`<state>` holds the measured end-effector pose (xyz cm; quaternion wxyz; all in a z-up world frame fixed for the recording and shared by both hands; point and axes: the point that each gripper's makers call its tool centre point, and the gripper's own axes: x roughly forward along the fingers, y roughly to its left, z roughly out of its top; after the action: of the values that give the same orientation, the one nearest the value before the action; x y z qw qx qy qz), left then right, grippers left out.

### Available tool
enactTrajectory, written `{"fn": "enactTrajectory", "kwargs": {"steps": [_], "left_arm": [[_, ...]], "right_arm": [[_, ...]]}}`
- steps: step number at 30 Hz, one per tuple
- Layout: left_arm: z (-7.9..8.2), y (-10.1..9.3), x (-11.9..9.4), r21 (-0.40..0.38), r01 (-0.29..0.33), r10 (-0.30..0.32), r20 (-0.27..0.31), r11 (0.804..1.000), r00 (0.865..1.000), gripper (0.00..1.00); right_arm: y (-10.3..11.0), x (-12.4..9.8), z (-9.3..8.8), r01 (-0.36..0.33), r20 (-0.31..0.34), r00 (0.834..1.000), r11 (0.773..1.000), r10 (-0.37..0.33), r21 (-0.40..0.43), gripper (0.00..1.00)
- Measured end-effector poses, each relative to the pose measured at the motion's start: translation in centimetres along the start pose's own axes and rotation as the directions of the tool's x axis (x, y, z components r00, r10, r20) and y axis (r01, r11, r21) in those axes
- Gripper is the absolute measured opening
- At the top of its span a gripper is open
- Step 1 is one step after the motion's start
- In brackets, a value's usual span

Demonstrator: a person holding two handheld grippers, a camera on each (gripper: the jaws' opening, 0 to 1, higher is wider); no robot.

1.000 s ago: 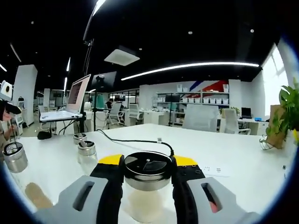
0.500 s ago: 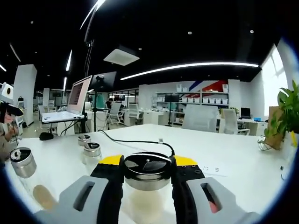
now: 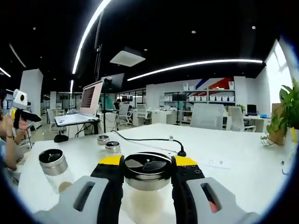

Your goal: Rotate the seasoning bottle until the label or dispensing opening points toward the visible target arrow and the bottle remains upright within the marked orientation range

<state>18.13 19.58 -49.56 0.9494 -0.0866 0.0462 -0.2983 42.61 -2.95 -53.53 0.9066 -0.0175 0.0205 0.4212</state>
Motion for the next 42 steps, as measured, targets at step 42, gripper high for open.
{"fn": "enactTrajectory", "kwargs": {"steps": [42], "left_arm": [[-0.3,-0.5,0.4,0.016,0.019,-0.019,-0.025,1.0,0.999,0.81]], "right_arm": [[9.9,-6.2,-1.6,-0.224,0.027,0.974,0.973,0.225,-0.051,0.38]]}}
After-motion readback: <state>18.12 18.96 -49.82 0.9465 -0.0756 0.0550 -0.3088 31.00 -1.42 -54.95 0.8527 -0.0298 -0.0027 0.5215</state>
